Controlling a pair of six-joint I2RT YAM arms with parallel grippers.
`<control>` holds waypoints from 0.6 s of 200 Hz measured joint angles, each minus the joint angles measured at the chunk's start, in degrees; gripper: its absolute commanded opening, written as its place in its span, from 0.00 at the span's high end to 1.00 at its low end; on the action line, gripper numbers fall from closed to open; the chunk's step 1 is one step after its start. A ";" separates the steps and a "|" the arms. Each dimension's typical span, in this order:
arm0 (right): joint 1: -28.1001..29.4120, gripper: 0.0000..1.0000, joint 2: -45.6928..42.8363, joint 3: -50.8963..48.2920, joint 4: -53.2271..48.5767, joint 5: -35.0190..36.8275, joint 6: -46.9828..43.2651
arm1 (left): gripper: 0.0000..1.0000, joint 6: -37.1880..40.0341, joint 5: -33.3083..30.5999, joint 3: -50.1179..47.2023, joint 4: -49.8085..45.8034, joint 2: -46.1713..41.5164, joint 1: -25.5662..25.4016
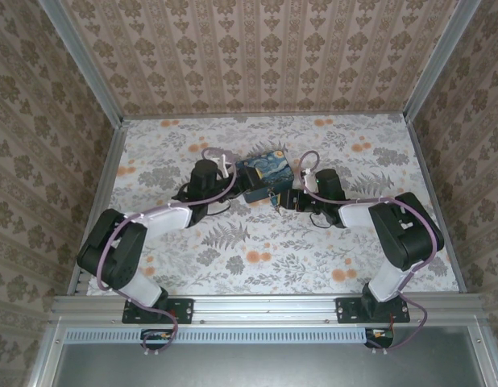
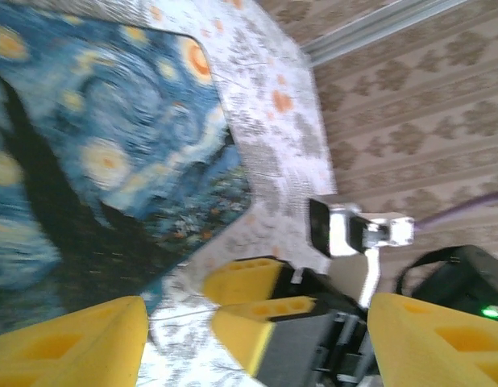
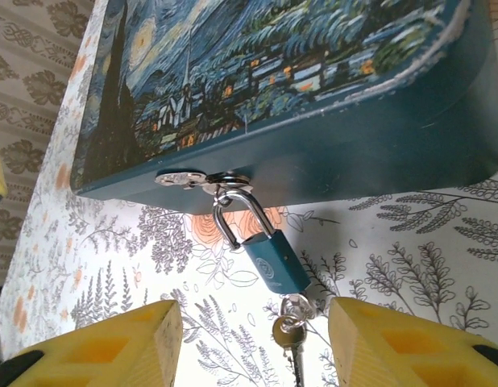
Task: Unlock the padlock with the key
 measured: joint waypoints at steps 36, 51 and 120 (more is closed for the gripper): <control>0.00 0.50 2.08 1.53 -2.05 0.09 -2.99 | 0.23 9.29 -6.82 5.92 -16.24 -3.96 0.17; 0.07 0.51 2.97 2.47 -2.75 0.09 -3.76 | 0.22 11.61 -8.66 7.10 -19.91 -5.57 0.59; 2.08 0.54 6.75 5.51 -4.11 0.13 -5.84 | 0.22 14.67 -10.95 7.61 -25.99 -6.58 2.56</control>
